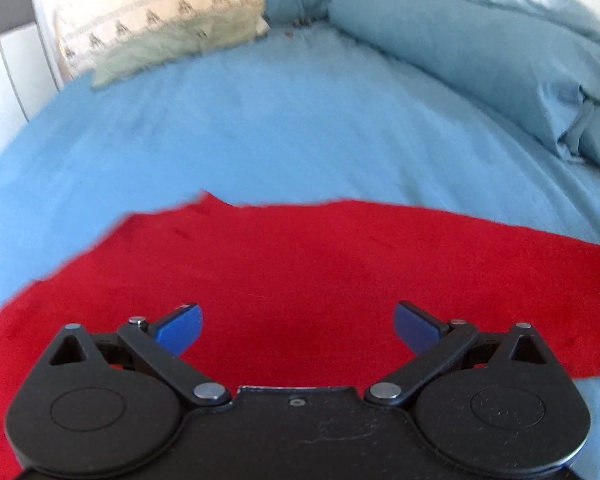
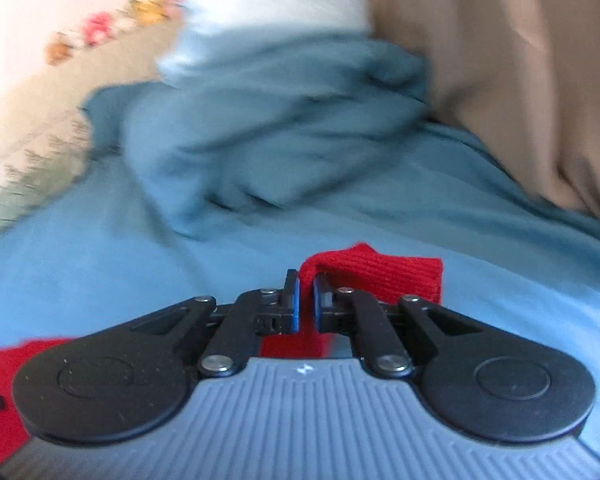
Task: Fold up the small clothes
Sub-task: 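Move the right gripper to a sweater sleeve cuff and close on it, then carry the held sleeve across the sweater body and open the right gripper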
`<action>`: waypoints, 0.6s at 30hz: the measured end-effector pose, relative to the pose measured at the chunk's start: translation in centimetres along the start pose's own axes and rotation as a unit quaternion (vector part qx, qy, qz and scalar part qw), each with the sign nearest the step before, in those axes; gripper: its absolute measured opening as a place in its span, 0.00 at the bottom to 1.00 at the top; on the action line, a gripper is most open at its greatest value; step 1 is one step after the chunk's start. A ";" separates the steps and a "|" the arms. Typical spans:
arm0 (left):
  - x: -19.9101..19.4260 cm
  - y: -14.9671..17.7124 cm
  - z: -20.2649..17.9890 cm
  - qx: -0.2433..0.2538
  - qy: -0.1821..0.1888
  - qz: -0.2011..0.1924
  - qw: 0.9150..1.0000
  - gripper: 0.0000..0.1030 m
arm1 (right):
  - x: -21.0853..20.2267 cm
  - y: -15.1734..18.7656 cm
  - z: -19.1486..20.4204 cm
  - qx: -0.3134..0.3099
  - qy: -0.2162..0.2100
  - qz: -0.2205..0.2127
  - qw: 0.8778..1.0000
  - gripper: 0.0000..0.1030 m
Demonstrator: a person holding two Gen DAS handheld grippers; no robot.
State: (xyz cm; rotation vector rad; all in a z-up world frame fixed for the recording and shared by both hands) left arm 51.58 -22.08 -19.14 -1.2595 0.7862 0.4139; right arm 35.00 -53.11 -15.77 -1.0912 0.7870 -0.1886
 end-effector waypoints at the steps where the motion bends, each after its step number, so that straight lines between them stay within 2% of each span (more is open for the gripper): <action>1: -1.0 0.0 1.2 -0.002 -0.005 -0.010 1.000 1.00 | -0.5 -0.7 2.1 -0.005 -0.022 -0.005 1.000 0.21; 5: -4.4 0.8 6.5 -0.016 -0.026 -0.030 0.999 1.00 | -3.1 -2.1 12.5 -0.031 -0.128 -0.017 0.991 0.21; 7: -5.6 1.8 9.6 -0.026 -0.038 -0.031 0.998 1.00 | -4.5 -1.4 18.4 -0.045 -0.190 -0.011 0.981 0.21; 9: -6.4 3.1 12.5 -0.036 -0.052 -0.026 0.998 1.00 | -5.6 0.4 24.4 -0.061 -0.257 0.007 0.965 0.21; 12: -6.6 5.6 16.5 -0.038 -0.082 -0.011 0.996 1.00 | -6.9 5.6 32.5 -0.098 -0.340 0.045 0.934 0.21; 14: -6.8 7.6 18.9 -0.049 -0.097 0.001 0.994 1.00 | -7.1 10.6 36.6 -0.126 -0.376 0.086 0.914 0.21; 16: -6.9 9.5 20.8 -0.067 -0.091 0.013 0.993 1.00 | -7.0 15.5 39.0 -0.149 -0.391 0.128 0.899 0.21; 18: -6.8 11.2 22.3 -0.086 -0.085 0.024 0.992 1.00 | -6.7 19.4 40.1 -0.175 -0.392 0.156 0.890 0.21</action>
Point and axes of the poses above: each gripper's, at about its wrist camera, not at the fingertips, and x roughly the way its jaws point, z to its left, y to its underside, the point moved 9 cm from there along x, roughly the way its jaws point
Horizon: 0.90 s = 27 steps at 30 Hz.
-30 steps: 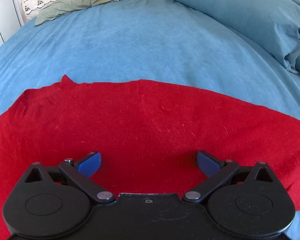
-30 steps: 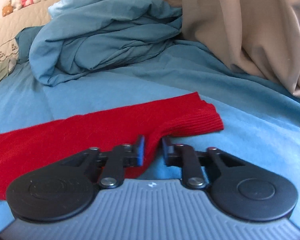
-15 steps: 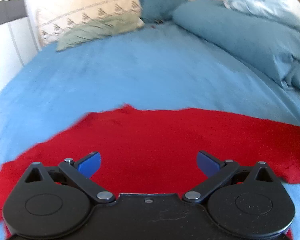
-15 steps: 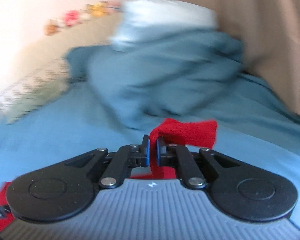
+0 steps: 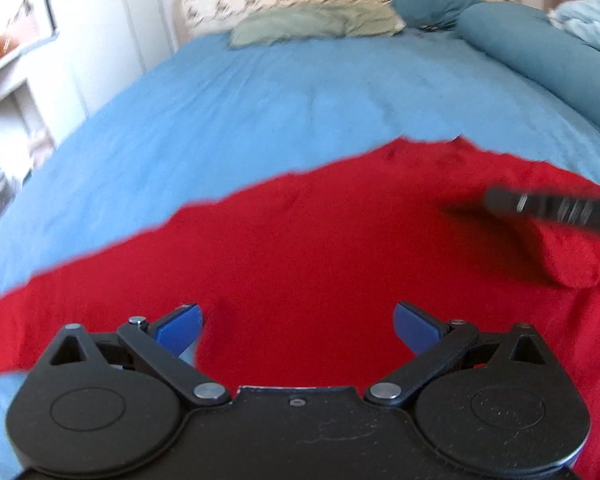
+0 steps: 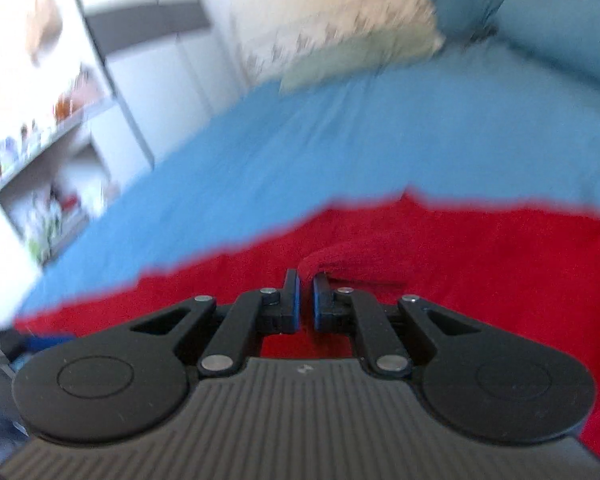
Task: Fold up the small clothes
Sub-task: 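Carry the held sleeve across the sweater body and open the right gripper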
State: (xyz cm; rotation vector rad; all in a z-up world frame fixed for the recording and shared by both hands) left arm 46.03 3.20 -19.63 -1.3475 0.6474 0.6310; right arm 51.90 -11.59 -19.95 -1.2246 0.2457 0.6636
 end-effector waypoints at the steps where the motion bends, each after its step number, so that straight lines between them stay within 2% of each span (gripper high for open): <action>1: 0.1 0.5 0.6 -0.008 0.004 0.003 1.000 1.00 | 0.6 1.2 0.6 -0.008 -0.002 0.009 1.000 0.21; 3: 0.4 1.0 1.3 -0.017 0.013 0.005 1.000 1.00 | 1.2 2.7 1.0 -0.026 0.001 0.019 0.999 0.22; 6: 0.7 0.7 1.4 -0.023 0.020 0.000 1.000 1.00 | 1.5 3.6 1.3 -0.047 0.000 0.027 0.999 0.28; 7: 0.7 0.5 1.3 -0.025 0.025 -0.003 0.999 1.00 | 1.2 3.6 1.0 -0.053 -0.003 0.028 0.998 0.41; 8: 0.4 0.7 1.2 -0.027 0.031 -0.006 0.999 1.00 | 0.8 3.6 0.8 -0.057 -0.004 0.028 0.998 0.60; 10: 0.1 0.4 0.5 -0.030 0.047 -0.014 0.998 1.00 | -0.6 2.7 0.3 -0.062 -0.006 0.012 0.998 0.79; 11: -0.3 0.3 -0.2 -0.027 0.056 -0.020 0.998 1.00 | -1.6 2.0 -0.2 -0.067 -0.003 0.001 0.998 0.84; 13: -0.5 -0.8 -1.8 -0.013 0.074 -0.036 0.996 1.00 | -3.9 0.9 -1.4 -0.089 0.022 -0.008 0.996 0.87; 16: -0.4 -2.4 -5.2 0.022 0.096 -0.054 0.994 1.00 | -7.4 -0.4 -4.2 -0.120 0.093 -0.025 0.988 0.94; 19: 1.1 -3.4 -9.5 0.054 0.125 -0.046 0.990 0.97 | -10.5 -0.3 -7.1 -0.119 0.158 -0.037 0.980 0.96; 20: 1.9 -3.6 -10.7 0.055 0.132 -0.039 0.989 0.91 | -11.1 0.0 -8.2 -0.109 0.174 -0.035 0.978 0.96; 21: 2.8 -3.7 -11.5 0.054 0.138 -0.030 0.988 0.89 | -11.5 0.4 -9.1 -0.095 0.187 -0.033 0.977 0.96; 23: 4.7 -3.7 -12.1 0.034 0.144 -0.004 0.989 0.75 | -12.2 1.4 -10.7 -0.061 0.201 -0.032 0.977 0.96; 25: 6.3 -3.4 -11.2 0.001 0.136 0.014 0.991 0.64 | -12.7 2.3 -12.1 -0.034 0.199 -0.033 0.979 0.96; 27: 6.3 -3.2 -9.6 -0.034 0.137 0.005 0.990 0.64 | -12.8 2.8 -13.3 -0.022 0.199 -0.026 0.980 0.96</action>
Point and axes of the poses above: each gripper's, at about its wrist camera, not at the fingertips, and x roughly the way its jaws point, z to its left, y to its underside, the point moved 9 cm from there along x, roughly the way its jaws point
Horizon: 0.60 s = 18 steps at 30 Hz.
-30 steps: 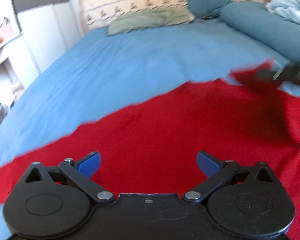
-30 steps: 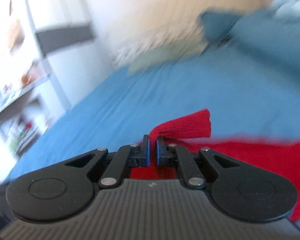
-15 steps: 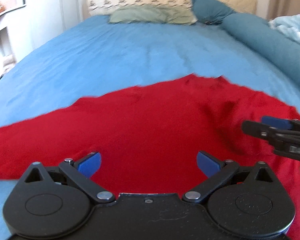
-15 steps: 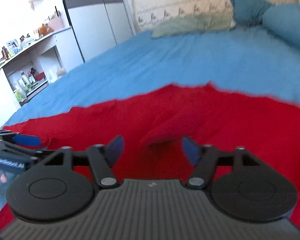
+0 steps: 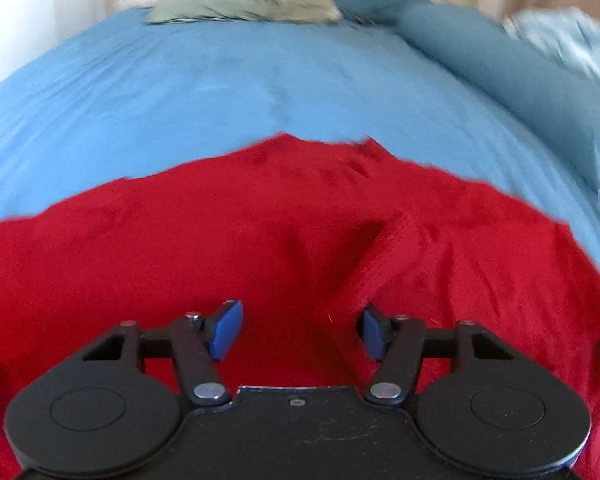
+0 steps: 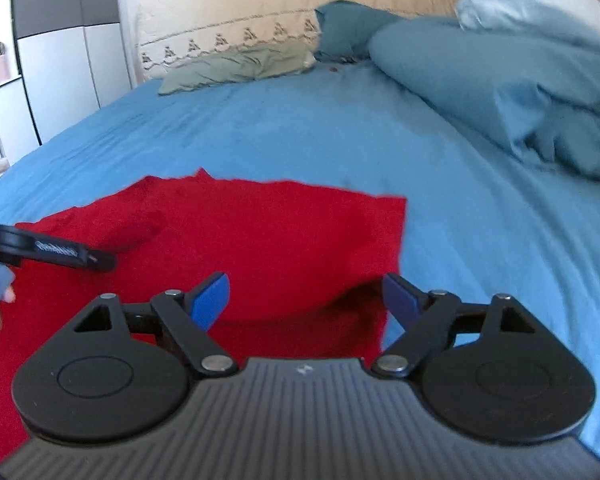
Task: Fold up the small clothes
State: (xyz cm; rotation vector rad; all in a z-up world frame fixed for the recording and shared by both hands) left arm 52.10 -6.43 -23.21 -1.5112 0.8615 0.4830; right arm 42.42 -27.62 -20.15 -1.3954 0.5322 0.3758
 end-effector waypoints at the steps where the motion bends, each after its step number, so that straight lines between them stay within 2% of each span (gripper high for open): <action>1: -0.5 0.1 0.9 -0.014 -0.001 -0.007 1.000 0.64 | 0.2 0.2 -0.4 0.001 0.003 0.005 1.000 0.96; 3: -1.6 0.2 2.3 -0.032 -0.007 -0.024 0.999 0.66 | 0.2 0.5 -1.3 0.001 0.009 0.009 1.000 0.96; 4: -2.2 0.5 2.8 -0.038 -0.005 -0.033 0.999 0.71 | 0.3 0.5 -1.5 -0.002 0.011 0.011 1.000 0.96; 7: -3.3 1.6 3.0 -0.043 0.023 -0.036 0.998 0.81 | 0.4 0.5 -2.0 -0.008 0.022 0.018 1.000 0.96; 10: -3.3 2.5 2.2 -0.042 0.041 -0.028 0.998 0.82 | 0.5 0.6 -2.2 -0.005 0.029 0.028 0.999 0.97; 14: -3.2 2.9 1.3 -0.037 0.021 -0.025 0.999 0.82 | -0.3 1.1 -3.1 -0.008 0.042 0.031 0.999 0.99; 18: -2.6 2.5 1.8 -0.069 0.021 -0.030 0.997 0.80 | 0.4 1.6 -3.8 -0.011 0.053 0.042 0.998 0.99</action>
Point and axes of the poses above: each gripper's, at about its wrist camera, not at the fingertips, and x roughly the way its jaws point, z to its left, y to its underside, the point moved 9 cm from there along x, roughly the way its jaws point
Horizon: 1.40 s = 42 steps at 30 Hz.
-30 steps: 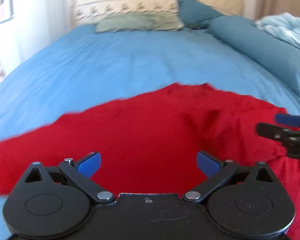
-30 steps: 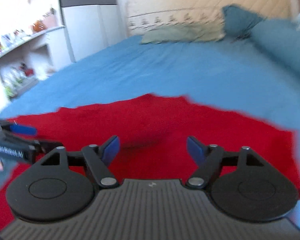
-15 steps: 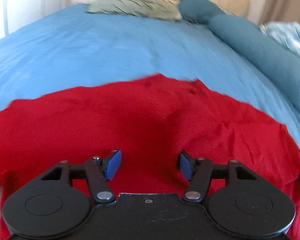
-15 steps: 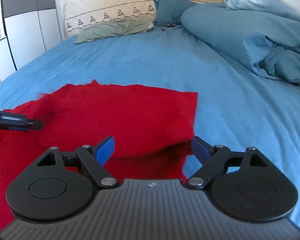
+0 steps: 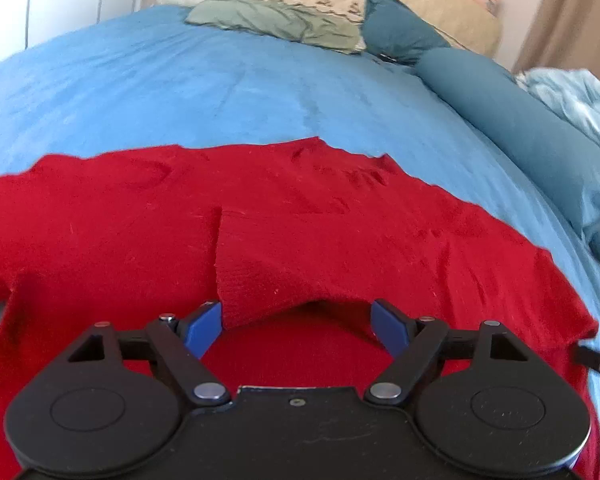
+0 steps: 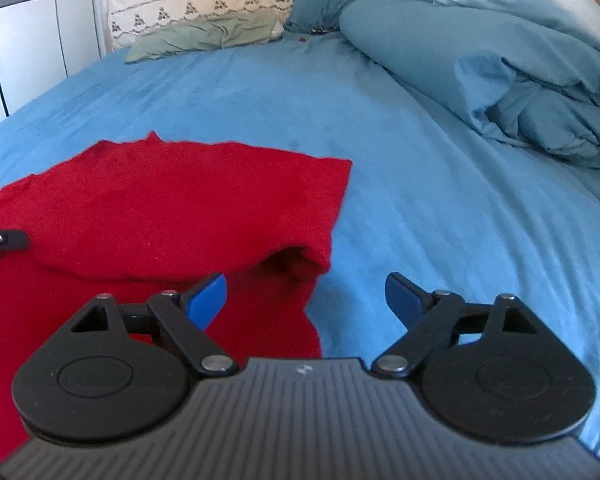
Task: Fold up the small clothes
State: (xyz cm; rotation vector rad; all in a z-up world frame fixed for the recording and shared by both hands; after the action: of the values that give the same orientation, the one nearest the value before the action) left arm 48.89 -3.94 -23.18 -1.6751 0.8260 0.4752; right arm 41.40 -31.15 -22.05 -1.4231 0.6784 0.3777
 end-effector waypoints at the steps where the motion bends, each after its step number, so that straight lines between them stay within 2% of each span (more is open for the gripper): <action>1: 0.1 -0.2 0.1 -0.008 0.002 -0.003 1.000 0.80 | 0.2 0.1 -0.1 0.004 -0.001 0.003 1.000 0.99; 3: 0.2 -0.6 0.1 -0.020 0.008 -0.003 1.000 0.79 | 0.4 0.1 -0.3 0.009 -0.004 0.005 1.000 0.99; 8: 0.6 -1.6 -0.5 -0.032 0.025 -0.004 0.999 0.66 | 0.6 0.1 -0.3 0.005 0.000 0.006 1.000 0.99; 12: 1.0 -1.9 -0.5 -0.060 0.036 0.007 0.997 0.57 | 0.6 0.0 -0.5 0.011 -0.003 0.005 1.000 0.99; 15: 0.1 -1.7 -0.9 -0.083 0.051 0.011 0.995 0.59 | 0.7 0.1 -0.5 0.011 -0.001 0.008 1.000 0.99; 17: -0.6 -0.8 -1.1 -0.087 0.045 0.015 0.995 0.71 | 0.6 0.0 -0.6 0.011 -0.001 0.008 1.000 0.99; 21: -1.1 0.9 -1.6 -0.105 0.057 0.023 0.993 0.72 | 0.6 -0.2 -0.6 0.009 0.000 0.005 1.000 0.99; 25: -0.7 -0.1 -1.6 -0.111 0.048 0.012 0.993 0.70 | 0.5 -0.1 -0.7 0.011 -0.001 0.004 1.000 0.99; 27: -0.3 -0.9 -0.7 -0.124 0.033 0.003 0.992 0.65 | 0.6 0.0 -0.7 0.012 -0.002 0.006 1.000 0.99; 28: 0.0 -1.2 -0.2 -0.128 0.023 0.000 0.992 0.58 | 0.7 0.0 -0.7 0.010 -0.001 0.007 1.000 0.99; 30: 0.6 -1.7 0.6 -0.129 0.009 0.000 0.992 0.39 | 1.1 0.2 -0.8 0.006 0.004 0.010 1.000 0.99; 31: 0.9 -1.8 0.9 -0.125 0.003 0.000 0.992 0.16 | 1.3 0.3 -0.9 0.003 0.007 0.011 1.000 0.99; 32: 1.2 -1.9 1.1 -0.120 -0.004 0.002 0.993 0.04 | 1.6 0.4 -1.0 0.000 0.011 0.012 1.000 0.99; 35: 1.1 -2.6 1.1 -0.103 -0.004 -0.006 0.995 0.04 | 2.6 0.6 -1.1 -0.010 0.021 0.012 1.000 0.99; 38: -1.0 -4.6 1.3 -0.083 -0.003 -0.048 0.995 0.04 | 3.4 0.0 -1.0 -0.017 0.023 0.005 1.000 0.99; 42: -3.4 -6.4 3.7 -0.054 -0.042 -0.094 0.993 0.04 | 4.4 -0.6 0.1 -0.028 0.018 -0.002 0.999 0.99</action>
State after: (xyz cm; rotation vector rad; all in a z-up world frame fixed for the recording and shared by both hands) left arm 51.71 1.20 -17.58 -1.7992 0.5827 0.4626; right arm 45.19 -31.82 -24.36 -1.4877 0.6994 0.3719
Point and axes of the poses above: each gripper's, at about its wrist camera, not at the fingertips, and x roughly the way its jaws point, z to its left, y to its underside, the point moved 9 cm from there along x, roughly the way its jaws point
